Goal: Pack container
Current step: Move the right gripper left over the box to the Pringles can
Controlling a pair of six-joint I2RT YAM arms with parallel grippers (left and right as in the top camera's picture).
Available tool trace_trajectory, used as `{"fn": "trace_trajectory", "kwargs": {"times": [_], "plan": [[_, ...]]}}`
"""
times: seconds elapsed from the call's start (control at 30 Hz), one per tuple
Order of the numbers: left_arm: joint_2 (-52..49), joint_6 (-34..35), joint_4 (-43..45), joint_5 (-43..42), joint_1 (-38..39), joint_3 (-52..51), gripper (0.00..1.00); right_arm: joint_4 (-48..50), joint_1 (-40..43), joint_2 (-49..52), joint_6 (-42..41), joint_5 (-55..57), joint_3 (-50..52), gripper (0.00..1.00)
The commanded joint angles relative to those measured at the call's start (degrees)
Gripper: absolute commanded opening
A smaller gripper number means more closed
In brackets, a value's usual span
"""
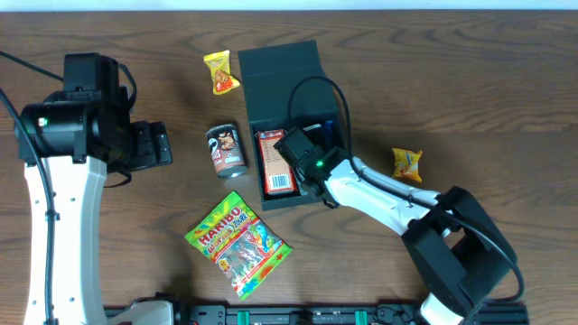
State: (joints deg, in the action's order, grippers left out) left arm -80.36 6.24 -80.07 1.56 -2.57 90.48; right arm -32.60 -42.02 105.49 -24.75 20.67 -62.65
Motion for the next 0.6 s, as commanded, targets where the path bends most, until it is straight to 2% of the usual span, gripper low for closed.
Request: {"fn": "trace_trajectory", "kwargs": {"times": [0.0,0.23,0.43,0.57], "plan": [[0.0,0.9,-0.1,0.3,-0.3,0.1,0.95,-1.5,0.5,0.3,-0.1,5.4,-0.2,0.03],[0.0,0.9,-0.1,0.3,-0.3,0.1,0.95,-1.4,0.5,0.2,-1.4,5.5,-0.3,0.03],[0.0,0.9,-0.1,0.3,-0.3,0.1,0.95,3.7,0.4,0.1,-1.2,1.4,-0.8,0.02],[0.0,0.9,-0.1,0.3,-0.3,0.1,0.95,7.6,0.8,0.1,2.9,1.6,-0.8,0.06]]}}
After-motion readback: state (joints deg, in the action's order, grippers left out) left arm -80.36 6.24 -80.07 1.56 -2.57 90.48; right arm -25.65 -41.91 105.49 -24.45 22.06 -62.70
